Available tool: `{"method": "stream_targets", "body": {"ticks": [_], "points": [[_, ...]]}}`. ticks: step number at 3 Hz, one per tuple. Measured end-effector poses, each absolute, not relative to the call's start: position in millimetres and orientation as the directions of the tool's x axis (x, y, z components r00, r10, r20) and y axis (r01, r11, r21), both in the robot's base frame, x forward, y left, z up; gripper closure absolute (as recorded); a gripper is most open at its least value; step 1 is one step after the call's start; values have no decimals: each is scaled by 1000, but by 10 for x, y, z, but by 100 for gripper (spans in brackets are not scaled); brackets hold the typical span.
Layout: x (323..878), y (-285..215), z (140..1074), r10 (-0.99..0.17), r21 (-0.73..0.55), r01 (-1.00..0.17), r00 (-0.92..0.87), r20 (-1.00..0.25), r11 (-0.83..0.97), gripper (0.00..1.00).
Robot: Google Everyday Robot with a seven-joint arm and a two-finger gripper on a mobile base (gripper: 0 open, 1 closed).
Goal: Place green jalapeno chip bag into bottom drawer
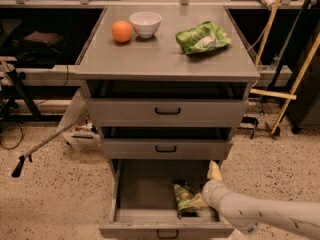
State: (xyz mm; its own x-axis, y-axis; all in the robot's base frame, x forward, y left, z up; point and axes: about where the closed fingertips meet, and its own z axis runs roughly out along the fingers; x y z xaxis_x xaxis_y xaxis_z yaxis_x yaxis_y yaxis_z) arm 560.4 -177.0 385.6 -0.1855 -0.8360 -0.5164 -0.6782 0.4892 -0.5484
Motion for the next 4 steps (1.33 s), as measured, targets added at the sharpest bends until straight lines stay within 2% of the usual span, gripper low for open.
{"method": "stream_targets", "body": {"ticks": [1, 3, 4], "points": [[5441, -1805, 4334, -828, -590, -625, -171, -535, 510, 0], [5465, -1861, 4610, -826, -606, -604, -168, -538, 518, 0], [5271, -1942, 5348, -812, -644, -537, -144, -565, 544, 0]]}}
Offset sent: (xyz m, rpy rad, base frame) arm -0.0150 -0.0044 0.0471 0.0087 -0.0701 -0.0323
